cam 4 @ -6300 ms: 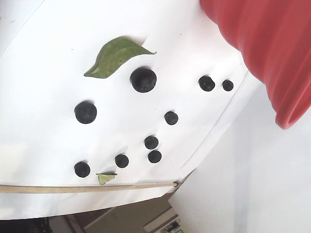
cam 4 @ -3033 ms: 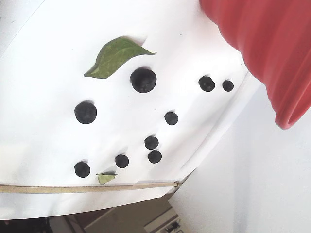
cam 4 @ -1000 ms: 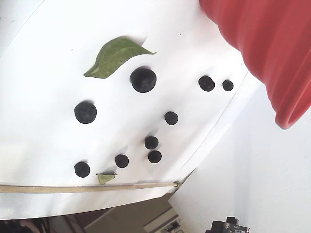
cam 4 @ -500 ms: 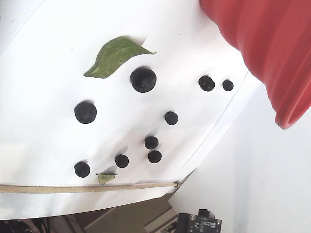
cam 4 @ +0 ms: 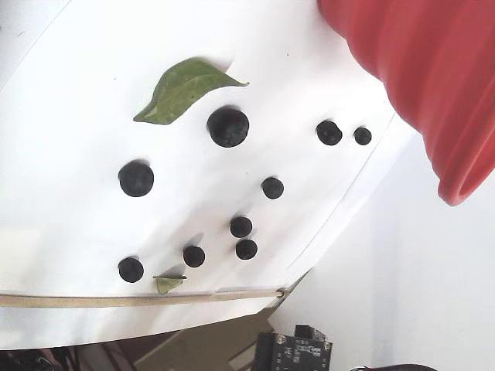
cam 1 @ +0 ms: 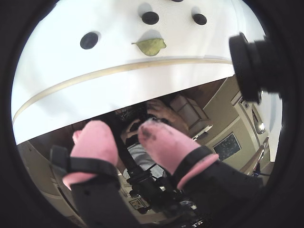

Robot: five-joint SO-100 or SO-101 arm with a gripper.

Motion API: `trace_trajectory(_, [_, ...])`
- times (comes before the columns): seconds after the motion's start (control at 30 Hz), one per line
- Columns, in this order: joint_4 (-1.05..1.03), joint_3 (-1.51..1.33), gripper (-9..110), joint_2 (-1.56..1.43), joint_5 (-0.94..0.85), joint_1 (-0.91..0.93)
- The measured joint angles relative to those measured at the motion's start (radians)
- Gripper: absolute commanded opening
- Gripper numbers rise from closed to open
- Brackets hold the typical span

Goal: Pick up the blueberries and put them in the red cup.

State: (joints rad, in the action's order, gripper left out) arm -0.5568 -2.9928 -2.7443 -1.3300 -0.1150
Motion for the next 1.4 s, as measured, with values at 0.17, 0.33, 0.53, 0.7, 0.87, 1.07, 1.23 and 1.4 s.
trace_trajectory(0.17, [0.106,0.002,13,0.12,-0.014,0.0])
trace_trajectory(0.33, [0.19,0.005,14,0.212,-0.032,0.0])
trace_trajectory(0.53, [0.328,0.058,14,0.399,-0.052,0.0])
trace_trajectory(0.7, [0.407,0.064,14,0.491,-0.054,-0.012])
trace_trajectory(0.87, [0.485,0.063,15,0.546,-0.054,-0.028])
trace_trajectory(1.07, [0.555,0.078,15,0.657,-0.054,-0.046])
trace_trajectory(1.23, [0.62,0.118,15,0.746,-0.054,-0.061])
trace_trajectory(1.4, [0.637,0.12,16,0.758,-0.048,-0.067])
